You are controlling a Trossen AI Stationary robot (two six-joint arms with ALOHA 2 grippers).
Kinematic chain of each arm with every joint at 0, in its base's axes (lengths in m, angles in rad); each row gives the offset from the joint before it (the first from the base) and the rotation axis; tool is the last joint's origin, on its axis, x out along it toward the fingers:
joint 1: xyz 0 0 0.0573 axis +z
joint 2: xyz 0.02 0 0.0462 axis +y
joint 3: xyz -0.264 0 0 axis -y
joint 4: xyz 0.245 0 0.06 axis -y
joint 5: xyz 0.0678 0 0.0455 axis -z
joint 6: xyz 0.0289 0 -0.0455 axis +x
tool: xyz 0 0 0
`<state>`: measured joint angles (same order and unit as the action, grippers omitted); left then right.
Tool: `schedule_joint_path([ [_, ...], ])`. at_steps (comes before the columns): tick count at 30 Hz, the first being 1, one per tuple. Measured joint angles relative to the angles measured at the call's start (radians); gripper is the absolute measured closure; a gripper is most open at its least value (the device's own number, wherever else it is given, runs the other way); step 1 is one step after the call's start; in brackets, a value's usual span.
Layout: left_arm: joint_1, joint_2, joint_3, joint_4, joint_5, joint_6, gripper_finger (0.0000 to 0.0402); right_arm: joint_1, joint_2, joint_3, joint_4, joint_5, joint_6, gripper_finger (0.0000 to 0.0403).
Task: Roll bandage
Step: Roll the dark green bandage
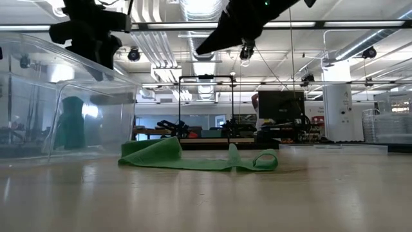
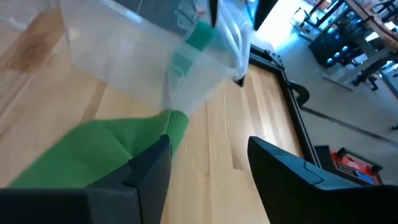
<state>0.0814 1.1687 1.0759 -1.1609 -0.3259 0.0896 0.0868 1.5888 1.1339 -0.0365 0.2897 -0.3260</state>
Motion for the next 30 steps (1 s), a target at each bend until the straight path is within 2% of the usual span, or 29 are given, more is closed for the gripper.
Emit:
schedule_joint_path([
  [7,-0.003,-0.020,0.113,0.032,-0.032,-0.030,0.0145,0.000,-0.019,-0.001,-0.036,0.022,-0.007,0.0202],
  [10,-0.004,-0.035,0.129,0.171,-0.033,-0.110,0.0155,0.010,-0.043,-0.001,-0.027,0.007,0.024,0.0202],
  [17,-0.003,-0.036,0.048,0.598,-0.033,-0.151,0.0178,0.041,-0.065,-0.048,-0.013,-0.020,0.130,0.0202],
  [20,-0.003,-0.013,-0.026,0.817,-0.030,-0.134,0.0187,0.042,-0.045,-0.116,0.104,-0.020,0.170,0.0203],
  [25,-0.003,0.058,-0.193,1.290,-0.022,0.012,0.0205,0.039,-0.020,-0.203,0.225,-0.021,0.233,0.0203],
  [27,0.008,0.092,-0.254,1.515,-0.005,0.095,0.0213,0.034,-0.030,-0.205,0.225,-0.020,0.253,0.0203],
  [30,0.026,0.132,-0.311,1.731,-0.004,0.211,0.0227,0.026,-0.031,-0.200,0.219,-0.019,0.281,0.0203],
])
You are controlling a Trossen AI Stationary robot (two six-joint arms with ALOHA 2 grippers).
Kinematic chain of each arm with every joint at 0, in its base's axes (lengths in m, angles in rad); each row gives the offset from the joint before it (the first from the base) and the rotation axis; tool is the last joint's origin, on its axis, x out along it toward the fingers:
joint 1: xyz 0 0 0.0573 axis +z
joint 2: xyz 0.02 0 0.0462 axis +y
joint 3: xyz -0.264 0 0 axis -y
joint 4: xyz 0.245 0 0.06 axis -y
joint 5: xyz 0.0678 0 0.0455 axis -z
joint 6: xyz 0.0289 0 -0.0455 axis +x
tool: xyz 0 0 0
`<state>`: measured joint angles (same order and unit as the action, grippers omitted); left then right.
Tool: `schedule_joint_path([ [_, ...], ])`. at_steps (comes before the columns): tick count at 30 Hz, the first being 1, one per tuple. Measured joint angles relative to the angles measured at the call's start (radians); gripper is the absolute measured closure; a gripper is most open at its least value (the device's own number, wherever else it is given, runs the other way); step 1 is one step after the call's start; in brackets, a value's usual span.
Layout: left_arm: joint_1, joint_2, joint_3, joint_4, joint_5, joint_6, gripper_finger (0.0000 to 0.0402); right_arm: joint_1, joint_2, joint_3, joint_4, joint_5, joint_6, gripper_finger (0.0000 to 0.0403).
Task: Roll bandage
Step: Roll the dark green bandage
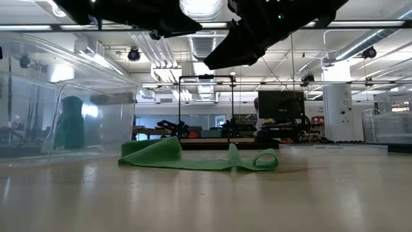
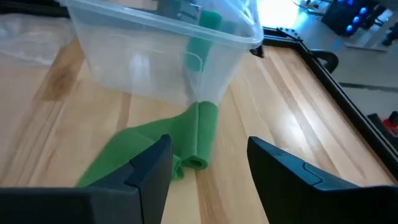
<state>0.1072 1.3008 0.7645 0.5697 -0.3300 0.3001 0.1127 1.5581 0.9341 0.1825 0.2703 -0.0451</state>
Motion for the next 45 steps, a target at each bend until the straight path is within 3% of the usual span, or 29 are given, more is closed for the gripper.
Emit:
schedule_joint_path([
  [4,-0.010,0.005,-0.004,0.002,0.015,0.027,0.0245,-0.014,0.003,0.012,0.027,0.001,0.037,0.0203],
  [7,-0.057,-0.044,0.030,-0.188,0.083,0.029,0.0255,-0.022,0.007,0.011,0.013,0.000,0.070,0.0203],
  [11,-0.149,-0.130,0.095,-0.448,0.267,0.042,0.0268,-0.020,0.004,0.011,0.011,0.001,0.050,0.0203],
  [14,-0.240,-0.176,0.078,-0.485,0.391,-0.033,0.0277,0.008,0.003,0.014,0.009,0.000,0.047,0.0203],
  [16,-0.313,-0.199,0.049,-0.484,0.414,-0.094,0.0283,0.042,0.002,0.021,0.010,0.004,0.052,0.0203],
  [19,-0.418,-0.225,-0.008,-0.416,0.415,-0.175,0.0286,0.087,0.006,0.037,-0.006,0.063,0.148,0.0203],
  [22,-0.516,-0.224,-0.050,-0.331,0.354,-0.262,0.0285,0.109,0.006,0.066,-0.086,0.122,0.282,0.0203],
  [25,-0.606,-0.211,-0.068,-0.231,0.312,-0.336,0.0287,0.136,0.005,0.101,-0.158,0.123,0.412,0.0203],
  [29,-0.738,-0.174,-0.073,-0.170,0.315,-0.366,0.0285,0.194,0.007,0.114,-0.181,0.129,0.520,0.0204],
  [32,-0.820,-0.138,-0.073,-0.098,0.315,-0.365,0.0281,0.254,0.015,0.100,-0.179,0.218,0.584,0.0204],
  [38,-0.887,-0.054,-0.072,0.105,0.316,-0.359,0.0279,0.374,0.061,0.095,-0.170,0.433,0.755,0.0204],
  [45,-0.890,0.014,-0.072,0.138,0.293,-0.467,0.0285,0.452,0.207,0.093,-0.179,0.436,1.035,0.0204],
])
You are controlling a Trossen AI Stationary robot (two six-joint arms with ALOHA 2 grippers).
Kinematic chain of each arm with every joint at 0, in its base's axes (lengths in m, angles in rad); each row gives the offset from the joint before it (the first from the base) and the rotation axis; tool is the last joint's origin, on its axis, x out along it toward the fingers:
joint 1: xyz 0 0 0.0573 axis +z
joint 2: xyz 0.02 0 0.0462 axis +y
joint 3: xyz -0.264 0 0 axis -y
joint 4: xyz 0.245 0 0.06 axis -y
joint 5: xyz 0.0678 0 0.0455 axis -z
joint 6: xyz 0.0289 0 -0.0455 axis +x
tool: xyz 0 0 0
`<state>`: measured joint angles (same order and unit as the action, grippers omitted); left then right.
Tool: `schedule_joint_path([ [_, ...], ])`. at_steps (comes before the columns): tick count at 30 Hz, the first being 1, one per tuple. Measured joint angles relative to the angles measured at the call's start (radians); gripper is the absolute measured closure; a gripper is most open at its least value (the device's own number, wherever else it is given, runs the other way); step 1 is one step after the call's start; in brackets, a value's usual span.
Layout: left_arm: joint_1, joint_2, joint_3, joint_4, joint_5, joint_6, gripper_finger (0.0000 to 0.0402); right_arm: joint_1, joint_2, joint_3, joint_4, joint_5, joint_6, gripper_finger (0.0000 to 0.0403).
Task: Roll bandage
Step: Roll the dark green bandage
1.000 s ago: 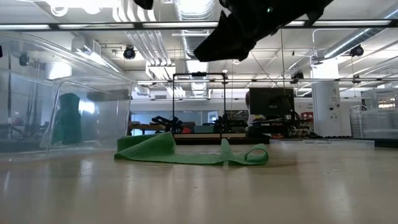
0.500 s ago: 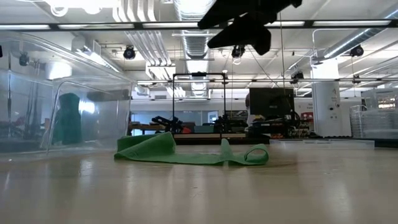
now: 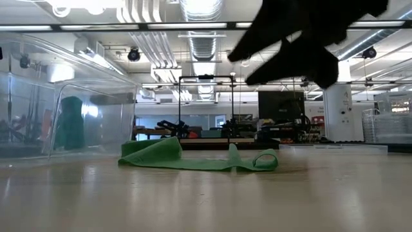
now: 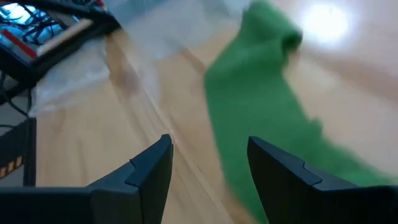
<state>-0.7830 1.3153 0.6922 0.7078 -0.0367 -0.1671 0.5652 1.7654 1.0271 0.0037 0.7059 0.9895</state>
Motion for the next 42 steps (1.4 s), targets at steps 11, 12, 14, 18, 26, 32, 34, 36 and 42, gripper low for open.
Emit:
schedule_joint_path([
  [11,-0.008,-0.041,-0.001,-0.107,-0.168,0.037,0.0285,0.009,0.269,0.175,0.282,-0.053,-0.257,0.0204],
  [12,-0.008,-0.041,-0.002,-0.107,-0.178,0.042,0.0283,0.009,0.286,0.203,0.285,-0.059,-0.293,0.0204],
  [14,-0.009,-0.041,-0.002,-0.100,-0.186,0.027,0.0281,0.009,0.312,0.261,0.286,-0.059,-0.358,0.0204],
  [18,-0.039,-0.042,0.006,-0.001,-0.194,-0.007,0.0278,0.008,0.342,0.352,0.285,-0.058,-0.528,0.0204],
  [26,-0.132,-0.092,0.031,-0.007,-0.273,0.214,0.0281,-0.044,0.306,0.424,0.222,-0.159,-0.769,0.0204],
  [32,-0.128,-0.100,0.028,-0.010,-0.472,0.302,0.0284,-0.146,0.254,0.422,0.131,-0.293,-0.885,0.0204],
  [34,-0.118,-0.100,0.027,-0.010,-0.533,0.357,0.0285,-0.176,0.229,0.421,0.076,-0.311,-0.924,0.0204],
  [36,-0.103,-0.101,0.027,-0.007,-0.547,0.415,0.0286,-0.198,0.190,0.421,0.012,-0.321,-0.969,0.0204],
  [42,-0.019,-0.107,0.026,-0.005,-0.546,0.500,0.0286,-0.221,0.031,0.413,-0.168,-0.321,-1.057,0.0204],
])
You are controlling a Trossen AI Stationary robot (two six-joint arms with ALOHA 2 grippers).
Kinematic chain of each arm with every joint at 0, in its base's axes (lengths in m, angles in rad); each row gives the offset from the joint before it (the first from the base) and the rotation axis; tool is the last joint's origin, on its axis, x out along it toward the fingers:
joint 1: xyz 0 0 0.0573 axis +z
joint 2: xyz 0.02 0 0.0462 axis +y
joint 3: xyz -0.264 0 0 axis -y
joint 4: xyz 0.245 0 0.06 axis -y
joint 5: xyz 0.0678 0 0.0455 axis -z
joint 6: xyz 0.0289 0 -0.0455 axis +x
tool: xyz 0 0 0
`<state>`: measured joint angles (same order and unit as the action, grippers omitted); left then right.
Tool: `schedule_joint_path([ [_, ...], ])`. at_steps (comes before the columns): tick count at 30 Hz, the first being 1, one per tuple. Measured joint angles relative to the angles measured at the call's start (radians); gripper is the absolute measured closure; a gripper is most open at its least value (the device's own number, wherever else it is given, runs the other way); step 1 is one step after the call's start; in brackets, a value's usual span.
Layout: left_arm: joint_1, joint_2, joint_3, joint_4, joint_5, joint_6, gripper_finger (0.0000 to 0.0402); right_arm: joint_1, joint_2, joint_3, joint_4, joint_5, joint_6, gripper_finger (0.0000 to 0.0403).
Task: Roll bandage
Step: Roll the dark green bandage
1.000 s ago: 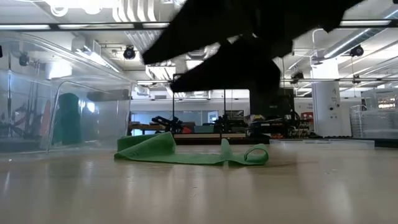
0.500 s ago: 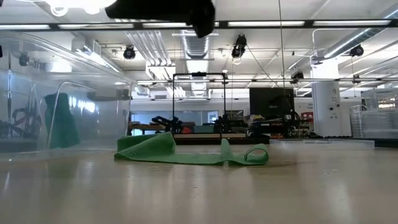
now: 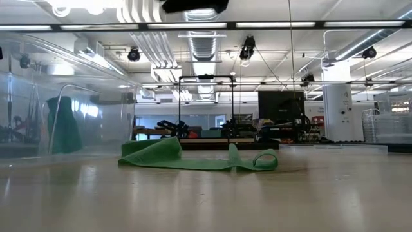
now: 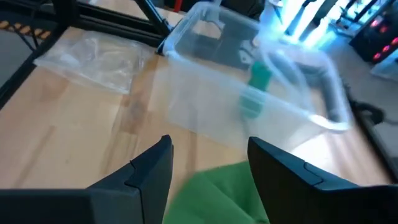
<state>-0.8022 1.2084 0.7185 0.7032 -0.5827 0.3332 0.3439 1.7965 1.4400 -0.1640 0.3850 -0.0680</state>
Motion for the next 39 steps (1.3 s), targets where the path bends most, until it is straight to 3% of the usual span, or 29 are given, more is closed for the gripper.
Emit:
schedule_joint_path([
  [8,0.229,-0.043,-0.001,-0.004,0.041,0.064,0.0286,-0.015,-0.278,-0.145,-0.021,0.008,-0.062,0.0204],
  [15,0.458,-0.118,-0.001,-0.010,0.044,0.187,0.0286,-0.119,-0.571,-0.369,-0.123,0.008,-0.007,0.0204],
  [18,0.543,-0.152,-0.001,-0.062,0.003,0.182,0.0286,-0.164,-0.683,-0.520,-0.011,0.014,0.015,0.0204],
  [22,0.639,-0.186,-0.019,-0.210,-0.021,0.144,0.0286,-0.229,-0.754,-0.740,0.298,0.006,-0.012,0.0204],
  [25,0.705,-0.197,-0.050,-0.279,-0.029,0.075,0.0286,-0.297,-0.729,-0.851,0.410,0.003,0.002,0.0204],
  [30,0.772,-0.215,-0.077,-0.262,-0.029,0.097,0.0286,-0.398,-0.591,-0.867,0.491,-0.117,0.107,0.0204],
  [34,0.783,-0.234,-0.102,-0.249,-0.029,0.163,0.0286,-0.440,-0.403,-0.821,0.633,-0.122,0.098,0.0204],
  [39,0.779,-0.285,-0.108,-0.274,-0.045,0.137,0.0286,-0.445,-0.129,-0.725,0.711,-0.116,0.160,0.0204],
])
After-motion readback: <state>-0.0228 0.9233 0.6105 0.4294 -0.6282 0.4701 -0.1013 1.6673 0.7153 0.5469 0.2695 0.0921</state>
